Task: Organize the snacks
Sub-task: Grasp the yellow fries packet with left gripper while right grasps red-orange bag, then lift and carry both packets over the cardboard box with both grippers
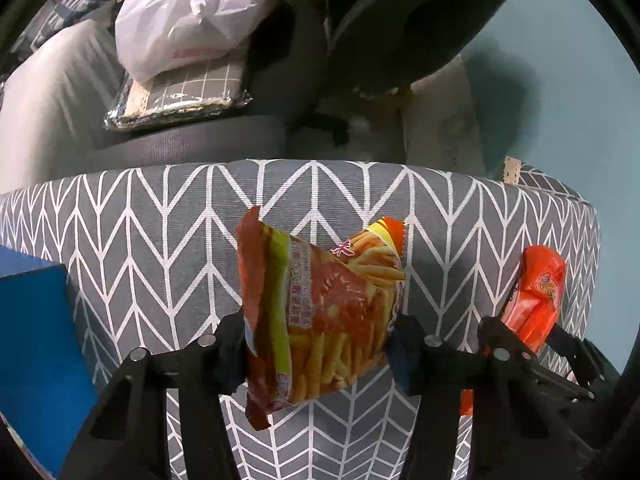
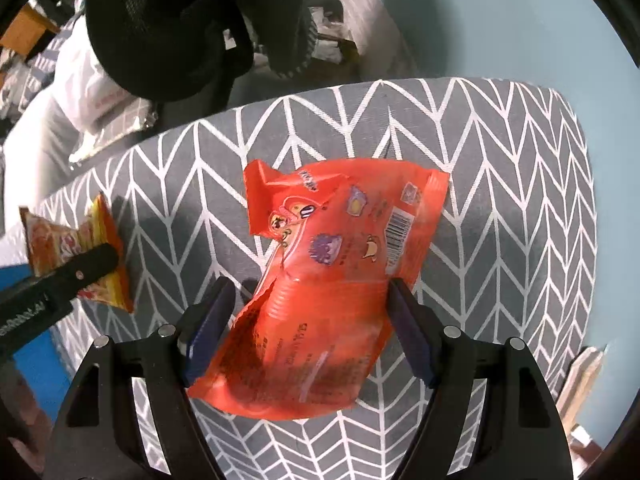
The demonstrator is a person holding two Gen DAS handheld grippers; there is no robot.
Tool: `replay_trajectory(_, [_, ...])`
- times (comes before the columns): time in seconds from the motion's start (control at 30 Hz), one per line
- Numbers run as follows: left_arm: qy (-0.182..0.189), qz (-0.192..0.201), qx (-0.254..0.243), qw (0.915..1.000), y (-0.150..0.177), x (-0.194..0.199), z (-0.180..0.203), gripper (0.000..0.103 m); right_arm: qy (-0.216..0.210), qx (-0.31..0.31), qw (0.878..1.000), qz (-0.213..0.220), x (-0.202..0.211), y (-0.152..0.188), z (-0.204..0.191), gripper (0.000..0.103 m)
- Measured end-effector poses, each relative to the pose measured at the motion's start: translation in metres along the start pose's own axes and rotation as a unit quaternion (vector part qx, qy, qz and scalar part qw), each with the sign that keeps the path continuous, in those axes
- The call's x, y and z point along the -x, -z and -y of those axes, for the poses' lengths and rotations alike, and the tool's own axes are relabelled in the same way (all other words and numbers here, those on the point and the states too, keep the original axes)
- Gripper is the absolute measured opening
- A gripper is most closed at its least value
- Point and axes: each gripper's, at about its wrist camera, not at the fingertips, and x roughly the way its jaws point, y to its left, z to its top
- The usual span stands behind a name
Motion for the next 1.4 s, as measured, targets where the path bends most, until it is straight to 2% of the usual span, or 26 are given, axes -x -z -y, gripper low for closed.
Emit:
replay_trajectory(0.1, [-0.002, -0.001, -0.009, 1.0, 0.003, 0.003, 0.0, 0.053, 0.008, 0.016, 1.0, 0.005, -0.001, 0.002, -0.003, 0.076])
replay_trajectory(0.2, [-0.012, -0.001, -0.02, 0.9997, 0.011, 0.005, -0.002, 0.052, 0.014, 0.024, 1.0, 0.011, 0.001, 0.004, -0.001, 0.066])
replay_trajectory(0.53, [-0.02, 0.01, -0.026, 0.9994, 0.041, 0.025, -0.023, 0.052, -0.031, 0.032, 0.999, 0.019, 0.015, 0.014, 0.008, 0.048])
replay_trajectory(1.03, [-0.016, 0.023, -0.019, 0.9994, 0.093, 0.059, -0.046, 0.052, -0.052, 0.101, 0.993, 0.031, 0.045, 0.05, -0.01, 0.04])
replay_trajectory(1.4, [-0.01, 0.044, 0.002, 0.999, 0.124, 0.097, -0.077, 0.052, -0.073, 0.148, 0.985, 0.047, 0.077, 0.07, -0.037, 0.039])
